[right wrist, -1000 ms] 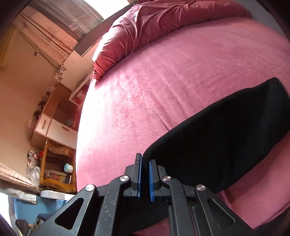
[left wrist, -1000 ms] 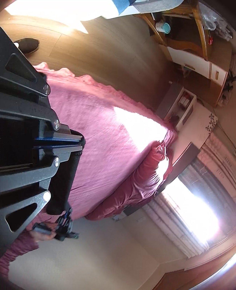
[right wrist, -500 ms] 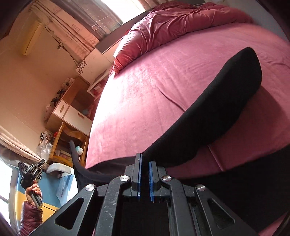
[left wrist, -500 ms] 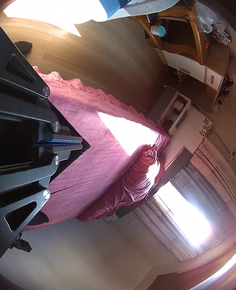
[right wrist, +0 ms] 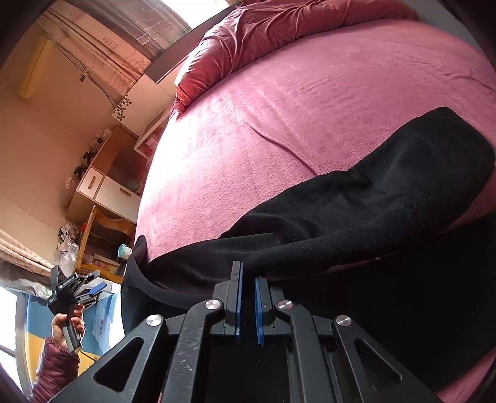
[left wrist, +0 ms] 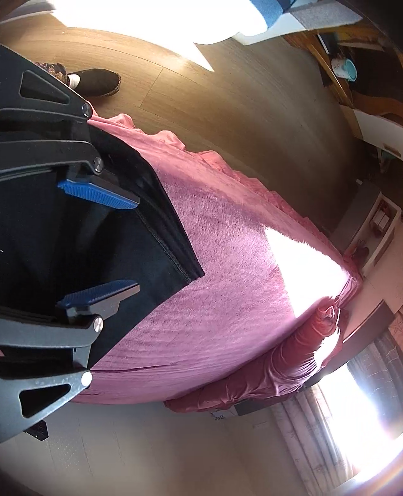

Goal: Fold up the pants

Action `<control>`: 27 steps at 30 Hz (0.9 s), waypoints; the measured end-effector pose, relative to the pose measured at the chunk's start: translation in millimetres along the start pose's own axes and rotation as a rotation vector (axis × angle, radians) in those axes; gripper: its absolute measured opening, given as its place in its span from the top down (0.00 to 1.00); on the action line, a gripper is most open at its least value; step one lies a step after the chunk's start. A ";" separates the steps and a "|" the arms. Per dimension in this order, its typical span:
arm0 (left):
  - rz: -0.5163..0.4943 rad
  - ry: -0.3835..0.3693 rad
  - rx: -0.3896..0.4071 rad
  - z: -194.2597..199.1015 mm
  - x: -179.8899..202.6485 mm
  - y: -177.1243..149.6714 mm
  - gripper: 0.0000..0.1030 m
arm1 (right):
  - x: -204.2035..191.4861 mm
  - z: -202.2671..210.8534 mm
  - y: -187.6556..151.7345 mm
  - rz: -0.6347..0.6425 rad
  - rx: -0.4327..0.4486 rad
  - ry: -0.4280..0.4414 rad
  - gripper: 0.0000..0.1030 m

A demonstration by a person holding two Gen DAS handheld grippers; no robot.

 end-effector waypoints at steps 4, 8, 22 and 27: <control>-0.061 0.041 -0.064 -48.7 19.3 25.6 0.51 | 3.6 -6.1 -1.4 -0.020 -0.016 0.000 0.93; -0.058 0.090 -0.117 -96.2 24.2 44.8 0.40 | 7.6 -12.2 -3.1 -0.045 -0.034 -0.001 0.93; -0.296 0.326 -0.167 -144.5 37.2 43.1 0.86 | 11.3 -21.4 1.8 -0.062 -0.046 -0.005 0.93; -0.221 0.148 0.074 -63.7 65.0 70.7 0.87 | 5.7 -16.5 11.0 -0.077 -0.013 0.014 0.93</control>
Point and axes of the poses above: each gripper's, at about its wrist camera, not at the fingertips, and z roughly against the way its jaws point, x to its right, y to its top, the point moved 10 cm from there along -z, roughly the way its jaws point, and after that the axes turned 10 degrees about -y, right-handed, at the moved point
